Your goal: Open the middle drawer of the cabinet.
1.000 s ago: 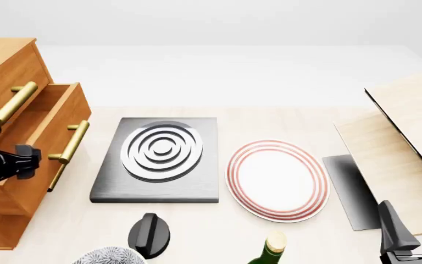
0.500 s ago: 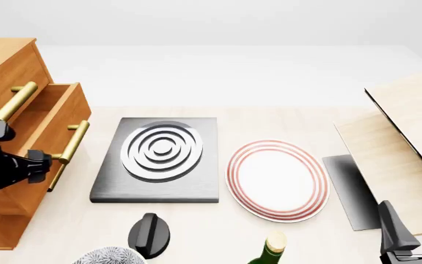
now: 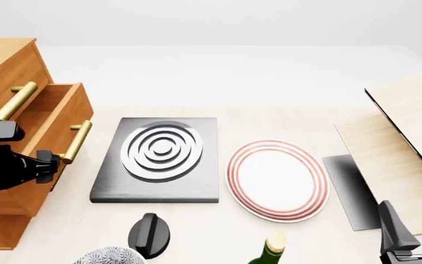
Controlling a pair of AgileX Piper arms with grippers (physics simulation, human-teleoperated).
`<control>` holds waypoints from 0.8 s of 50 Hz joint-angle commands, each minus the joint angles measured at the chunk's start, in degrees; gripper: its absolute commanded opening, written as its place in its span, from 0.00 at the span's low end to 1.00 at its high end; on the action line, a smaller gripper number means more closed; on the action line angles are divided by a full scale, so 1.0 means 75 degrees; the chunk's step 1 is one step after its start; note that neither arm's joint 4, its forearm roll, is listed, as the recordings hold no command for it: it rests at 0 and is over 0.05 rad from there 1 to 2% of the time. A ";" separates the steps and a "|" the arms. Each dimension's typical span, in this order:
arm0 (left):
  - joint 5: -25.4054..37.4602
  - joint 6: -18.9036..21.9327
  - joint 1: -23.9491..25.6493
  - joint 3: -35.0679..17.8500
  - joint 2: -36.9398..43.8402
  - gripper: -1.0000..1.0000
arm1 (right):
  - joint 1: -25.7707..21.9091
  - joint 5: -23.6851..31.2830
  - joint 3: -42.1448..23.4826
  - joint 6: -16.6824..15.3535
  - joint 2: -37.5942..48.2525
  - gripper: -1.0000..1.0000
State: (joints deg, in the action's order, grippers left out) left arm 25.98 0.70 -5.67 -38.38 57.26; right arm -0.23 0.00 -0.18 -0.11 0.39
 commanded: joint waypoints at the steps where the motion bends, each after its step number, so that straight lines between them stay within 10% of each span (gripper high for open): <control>1: 0.0181 -0.0051 0.0424 0.0058 -0.0300 1.00 | 0.0000 0.0000 0.0000 0.0000 -0.0001 1.00; 40: -0.0056 0.0031 0.0774 0.0257 -0.0139 1.00 | -0.0001 0.0000 0.0000 0.0000 0.0000 1.00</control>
State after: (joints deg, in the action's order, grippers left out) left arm 24.42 0.79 -2.44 -37.52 57.38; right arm -0.23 0.00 -0.18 -0.11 0.38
